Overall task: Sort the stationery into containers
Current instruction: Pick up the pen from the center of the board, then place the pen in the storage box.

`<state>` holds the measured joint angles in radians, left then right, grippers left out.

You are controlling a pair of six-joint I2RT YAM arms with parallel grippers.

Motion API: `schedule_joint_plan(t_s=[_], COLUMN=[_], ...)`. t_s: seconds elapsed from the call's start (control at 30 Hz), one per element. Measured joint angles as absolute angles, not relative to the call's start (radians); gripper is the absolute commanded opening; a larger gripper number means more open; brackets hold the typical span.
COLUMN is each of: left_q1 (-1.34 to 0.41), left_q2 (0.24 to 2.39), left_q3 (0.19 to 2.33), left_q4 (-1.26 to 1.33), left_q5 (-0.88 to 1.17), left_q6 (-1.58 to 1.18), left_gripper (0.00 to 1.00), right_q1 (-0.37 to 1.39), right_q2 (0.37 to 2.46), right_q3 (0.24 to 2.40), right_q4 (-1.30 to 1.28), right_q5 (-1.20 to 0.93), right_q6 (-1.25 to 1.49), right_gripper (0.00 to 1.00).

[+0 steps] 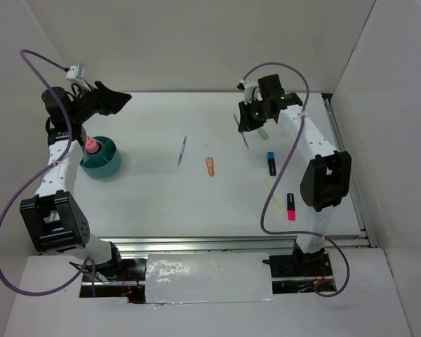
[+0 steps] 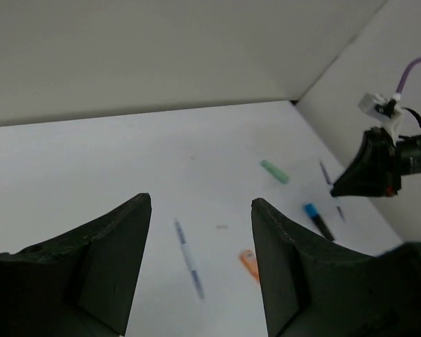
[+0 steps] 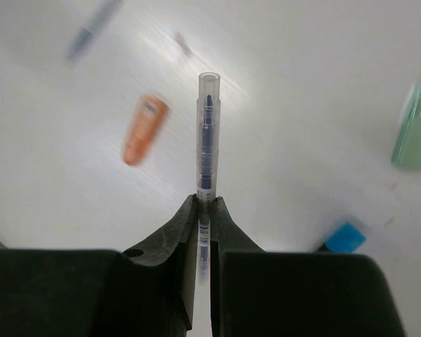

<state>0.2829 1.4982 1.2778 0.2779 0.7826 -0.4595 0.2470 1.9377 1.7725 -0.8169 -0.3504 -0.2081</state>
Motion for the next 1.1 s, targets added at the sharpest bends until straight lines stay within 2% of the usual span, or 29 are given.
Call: schedule_joint_plan(t_s=[0.23, 0.43, 0.73, 0.83, 0.93, 1.03, 1.1], left_q1=[0.101, 0.017, -0.085, -0.105, -0.118, -0.124, -0.126], left_q2=[1.483, 1.482, 1.482, 1.483, 1.485, 1.487, 1.489], left_q3=[1.235, 1.234, 1.232, 1.224, 1.222, 1.221, 1.220], left_q4=[0.410, 0.474, 0.504, 0.515, 0.526, 0.542, 0.556], left_q5=[0.852, 0.873, 0.897, 0.904, 0.908, 0.912, 0.912], left_q6=[-0.705, -0.797, -0.846, -0.862, -0.875, -0.897, -0.915], left_gripper=[0.73, 0.75, 0.76, 0.72, 0.57, 0.48, 0.38], right_q1=[0.391, 0.510, 0.564, 0.570, 0.580, 0.591, 0.598], right_q2=[1.771, 1.763, 1.769, 1.777, 1.785, 1.789, 1.789], right_q3=[1.840, 1.863, 1.897, 1.908, 1.921, 1.930, 1.932], right_q4=[-0.656, -0.612, -0.603, -0.598, -0.597, -0.595, -0.594], right_q5=[-0.526, -0.578, -0.585, -0.585, -0.585, -0.588, -0.590], right_q6=[-0.114, -0.078, -0.075, -0.074, -0.075, -0.075, -0.075], right_gripper=[0.00, 0.00, 0.00, 0.00, 0.00, 0.00, 0.00])
